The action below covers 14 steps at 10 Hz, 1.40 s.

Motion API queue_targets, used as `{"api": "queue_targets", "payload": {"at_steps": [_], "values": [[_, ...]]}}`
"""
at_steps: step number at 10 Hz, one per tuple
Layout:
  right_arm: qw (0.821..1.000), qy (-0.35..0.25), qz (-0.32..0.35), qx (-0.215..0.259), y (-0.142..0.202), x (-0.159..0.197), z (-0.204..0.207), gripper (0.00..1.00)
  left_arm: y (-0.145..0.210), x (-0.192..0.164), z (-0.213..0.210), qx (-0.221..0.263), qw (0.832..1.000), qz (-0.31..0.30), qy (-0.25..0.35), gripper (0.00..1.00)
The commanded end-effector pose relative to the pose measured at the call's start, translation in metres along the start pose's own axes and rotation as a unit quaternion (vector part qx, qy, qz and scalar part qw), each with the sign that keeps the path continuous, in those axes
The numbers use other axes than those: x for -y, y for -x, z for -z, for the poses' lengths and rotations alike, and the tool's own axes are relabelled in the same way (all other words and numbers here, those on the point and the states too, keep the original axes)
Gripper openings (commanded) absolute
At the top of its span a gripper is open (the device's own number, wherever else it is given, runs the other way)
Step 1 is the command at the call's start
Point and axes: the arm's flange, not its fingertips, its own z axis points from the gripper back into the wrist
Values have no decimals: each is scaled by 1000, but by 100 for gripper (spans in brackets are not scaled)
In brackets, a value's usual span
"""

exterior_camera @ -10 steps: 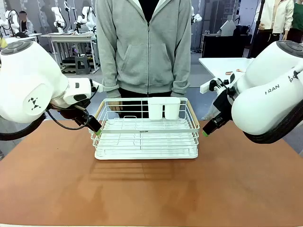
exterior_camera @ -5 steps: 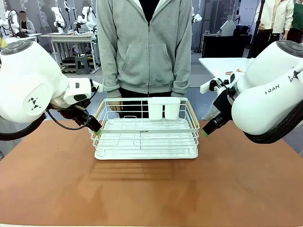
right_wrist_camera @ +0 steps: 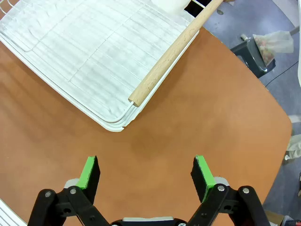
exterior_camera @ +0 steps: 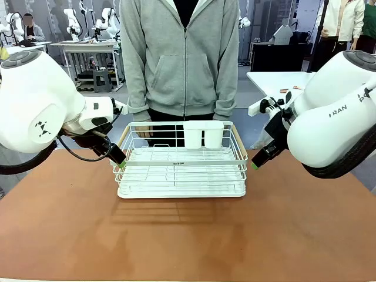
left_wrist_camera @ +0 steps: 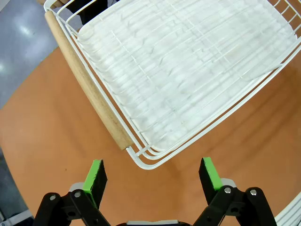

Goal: Clean the table.
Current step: Pick up the Lint Roller when the human hands it over.

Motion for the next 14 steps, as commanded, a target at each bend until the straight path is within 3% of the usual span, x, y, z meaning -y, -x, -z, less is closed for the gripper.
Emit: {"api": "queue_targets", "payload": {"at_steps": [1,2,4,5,6,7,8,9,10,12,13,14], "values": [[1000,0,0,0,0,0,0,100,0,0,0,0,1000,0,0,100],[999,-36,25,4,-6,12,-22,100,-9,-10,-14,-12,999,-12,34,100],[979,-183,91,13,-12,48,-64,100,-21,-52,-37,-60,972,-121,191,100],[962,-241,121,28,-8,71,-81,100,-22,-83,-49,-86,934,-196,286,100],[932,-316,172,55,2,98,-95,100,-15,-117,-61,-93,881,-257,386,100],[896,-381,213,77,18,120,-103,100,1,-152,-68,-72,808,-292,506,100],[868,-419,247,100,38,141,-111,100,21,-190,-75,-43,768,-313,557,100],[834,-461,274,127,61,163,-118,100,47,-224,-80,-27,746,-330,579,100],[806,-485,306,148,92,188,-125,100,77,-264,-93,11,712,-358,604,100],[768,-504,356,170,151,230,-123,100,136,-326,-114,75,683,-415,597,100],[750,-513,373,192,171,244,-124,100,157,-344,-111,85,665,-451,589,100],[742,-508,389,201,188,254,-126,100,175,-356,-105,66,652,-474,589,100]]}}
